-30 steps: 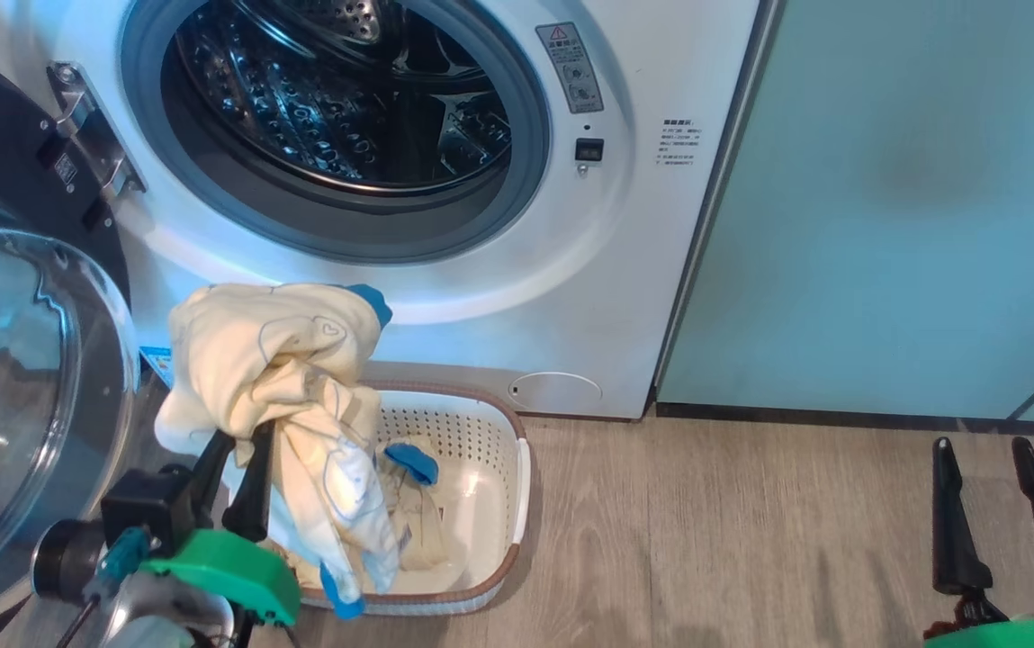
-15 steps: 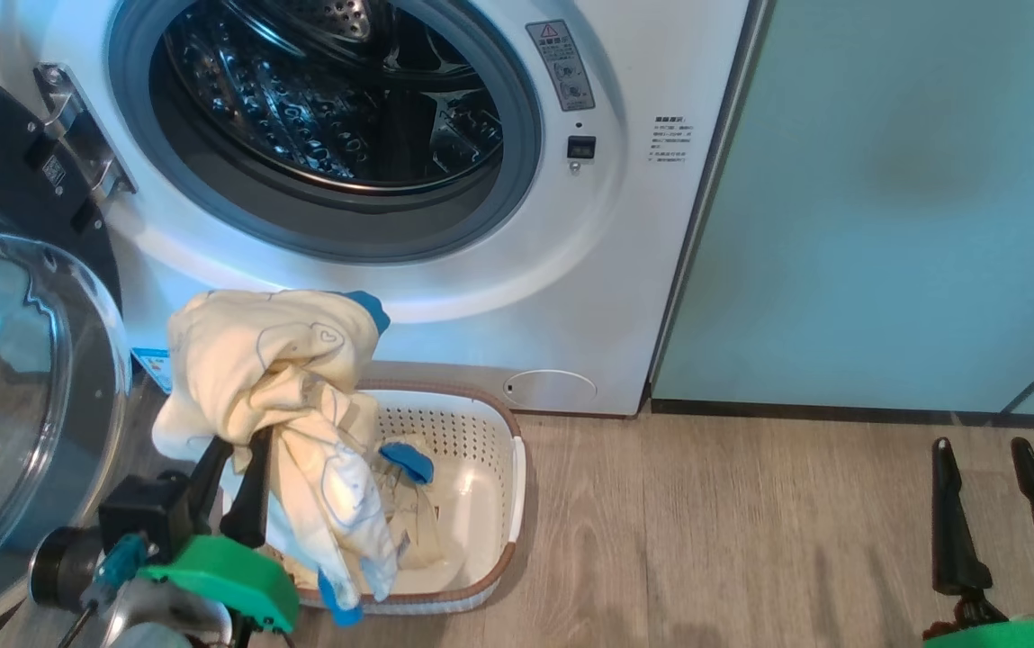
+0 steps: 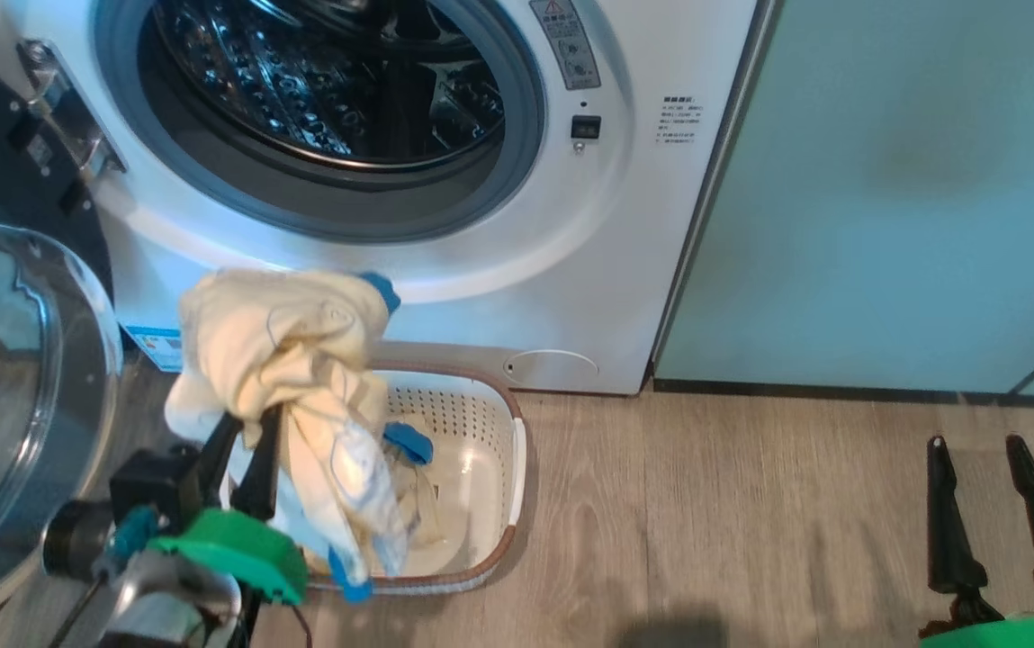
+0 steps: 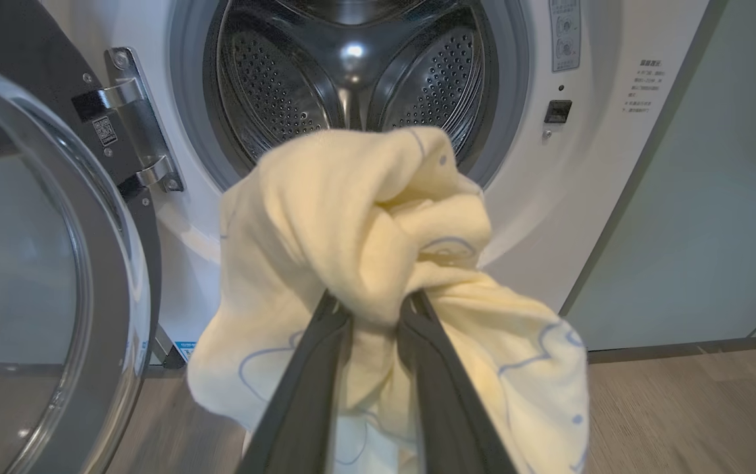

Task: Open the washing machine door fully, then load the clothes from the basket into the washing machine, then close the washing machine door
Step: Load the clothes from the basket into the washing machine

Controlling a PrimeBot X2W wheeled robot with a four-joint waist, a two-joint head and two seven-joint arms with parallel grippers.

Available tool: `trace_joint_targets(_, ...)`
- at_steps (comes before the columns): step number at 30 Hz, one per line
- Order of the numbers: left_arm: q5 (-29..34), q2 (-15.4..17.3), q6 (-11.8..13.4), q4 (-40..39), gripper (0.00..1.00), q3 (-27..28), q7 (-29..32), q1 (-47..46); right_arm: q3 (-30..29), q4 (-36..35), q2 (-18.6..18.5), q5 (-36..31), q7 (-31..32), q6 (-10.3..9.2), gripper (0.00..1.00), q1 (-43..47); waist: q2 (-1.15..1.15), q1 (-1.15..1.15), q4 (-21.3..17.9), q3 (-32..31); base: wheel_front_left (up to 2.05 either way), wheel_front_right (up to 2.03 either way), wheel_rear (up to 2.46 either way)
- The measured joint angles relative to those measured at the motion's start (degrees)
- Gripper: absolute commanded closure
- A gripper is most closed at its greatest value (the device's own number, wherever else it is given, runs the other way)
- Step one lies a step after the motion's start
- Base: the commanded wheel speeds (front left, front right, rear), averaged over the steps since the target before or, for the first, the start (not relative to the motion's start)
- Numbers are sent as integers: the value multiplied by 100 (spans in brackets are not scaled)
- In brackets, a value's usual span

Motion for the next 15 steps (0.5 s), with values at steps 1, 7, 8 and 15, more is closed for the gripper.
trace_joint_targets(1,0,0,-1,38,100,0,-1,-83,8,-1,0,16,0,0,0,-3,0,0,-11,36,0,0,0)
trace_joint_targets(7,-110,-1,-148,270,100,0,-7,-615,35,-52,0,86,0,0,0,-37,0,0,-118,337,0,0,0)
trace_joint_targets(8,-120,0,-166,307,100,2,-5,-725,46,-78,0,107,0,0,0,-46,0,0,-144,406,0,0,0)
trace_joint_targets(15,-205,49,-378,737,100,15,75,-1724,49,-177,0,285,0,0,0,-413,0,1,-350,997,0,0,0)
